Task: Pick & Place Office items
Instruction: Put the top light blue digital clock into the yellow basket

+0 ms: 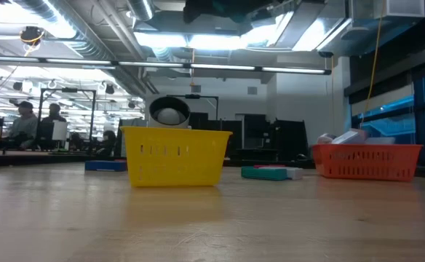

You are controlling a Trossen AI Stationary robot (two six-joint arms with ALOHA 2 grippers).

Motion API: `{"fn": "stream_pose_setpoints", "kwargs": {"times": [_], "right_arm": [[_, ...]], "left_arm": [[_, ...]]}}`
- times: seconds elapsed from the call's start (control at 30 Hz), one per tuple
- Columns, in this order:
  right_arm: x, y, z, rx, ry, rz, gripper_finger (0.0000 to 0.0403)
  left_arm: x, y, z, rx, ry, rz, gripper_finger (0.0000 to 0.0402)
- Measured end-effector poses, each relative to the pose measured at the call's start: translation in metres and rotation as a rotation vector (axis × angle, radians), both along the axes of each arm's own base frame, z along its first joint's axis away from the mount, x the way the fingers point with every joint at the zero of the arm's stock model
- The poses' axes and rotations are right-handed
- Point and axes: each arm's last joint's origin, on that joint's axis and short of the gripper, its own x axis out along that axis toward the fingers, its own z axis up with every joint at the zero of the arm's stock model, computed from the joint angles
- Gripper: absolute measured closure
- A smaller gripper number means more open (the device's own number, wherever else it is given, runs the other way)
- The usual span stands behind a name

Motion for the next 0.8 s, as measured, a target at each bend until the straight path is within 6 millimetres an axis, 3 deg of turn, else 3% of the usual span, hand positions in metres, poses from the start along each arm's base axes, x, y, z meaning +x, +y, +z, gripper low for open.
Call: {"fn": "stream_pose_setpoints", "kwargs": {"times": [0.4,0.57,0.8], "right_arm": [[0.0,0.003,0.001,0.026,-0.005,0.034,0.0237],[0.001,0.013,0.001,0.043,-0.023,0.075,0.0227],[-0.002,0.025,0.004,0.077,-0.05,0.084,0.0206]], "left_arm": [[-0.002,0.0,-0.002,0.019,0.027,-0.01,0.0324],[-0.006,0.006,-0.001,0.005,0.035,-0.006,0.0345],[-0.016,0.024,-0.008,0.022,0.132,0.09,0.0341]]}}
